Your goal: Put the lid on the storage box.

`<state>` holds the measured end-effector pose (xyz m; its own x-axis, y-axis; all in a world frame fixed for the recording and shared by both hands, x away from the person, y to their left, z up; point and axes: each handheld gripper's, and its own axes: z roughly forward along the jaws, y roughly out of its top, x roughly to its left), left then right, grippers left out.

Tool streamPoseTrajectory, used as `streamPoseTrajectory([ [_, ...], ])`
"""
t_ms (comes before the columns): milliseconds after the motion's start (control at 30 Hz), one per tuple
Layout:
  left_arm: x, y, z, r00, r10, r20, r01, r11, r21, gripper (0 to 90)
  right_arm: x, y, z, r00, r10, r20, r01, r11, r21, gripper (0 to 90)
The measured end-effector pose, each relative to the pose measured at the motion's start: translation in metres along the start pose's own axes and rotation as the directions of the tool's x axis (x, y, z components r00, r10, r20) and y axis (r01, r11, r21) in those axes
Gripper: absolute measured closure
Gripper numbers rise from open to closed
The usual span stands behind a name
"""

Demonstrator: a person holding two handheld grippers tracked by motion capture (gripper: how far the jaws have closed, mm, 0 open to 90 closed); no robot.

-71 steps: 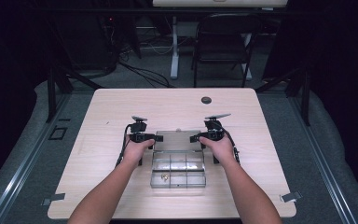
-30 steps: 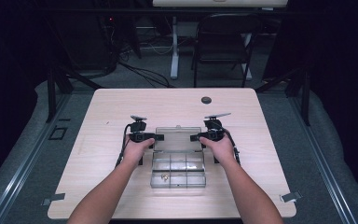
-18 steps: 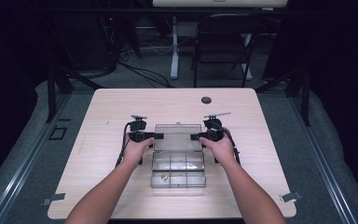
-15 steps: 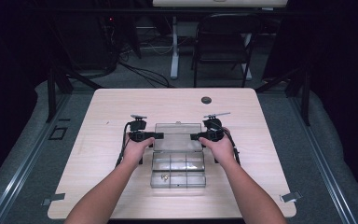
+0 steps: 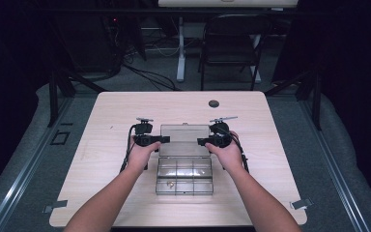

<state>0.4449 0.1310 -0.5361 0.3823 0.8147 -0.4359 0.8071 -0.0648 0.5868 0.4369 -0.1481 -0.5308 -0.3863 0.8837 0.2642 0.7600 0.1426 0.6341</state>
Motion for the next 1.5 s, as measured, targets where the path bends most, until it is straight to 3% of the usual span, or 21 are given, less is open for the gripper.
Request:
streamPoseTrajectory([
  [400,-0.007,0.0,-0.008,0.9996,0.027,-0.007,-0.027,0.9992,-0.028,57.9,0.005,0.001,-0.01,0.9997,-0.023,0.003,0.023,0.999,-0.028,43.8],
  [733,-0.012,0.0,-0.019,0.9989,0.046,0.01,-0.046,0.9978,-0.048,58.5,0.01,0.001,-0.023,0.9992,-0.038,-0.01,0.037,0.998,-0.051,43.7],
  [1067,-0.017,-0.002,-0.031,0.9962,0.081,0.032,-0.079,0.9952,-0.058,58.7,0.016,0.001,-0.037,0.9965,-0.08,-0.023,0.079,0.995,-0.068,43.6],
  [1500,-0.023,-0.005,-0.04,0.9916,0.125,0.034,-0.123,0.9903,-0.066,58.7,0.022,-0.002,-0.048,0.9944,-0.102,-0.028,0.099,0.992,-0.075,43.6],
])
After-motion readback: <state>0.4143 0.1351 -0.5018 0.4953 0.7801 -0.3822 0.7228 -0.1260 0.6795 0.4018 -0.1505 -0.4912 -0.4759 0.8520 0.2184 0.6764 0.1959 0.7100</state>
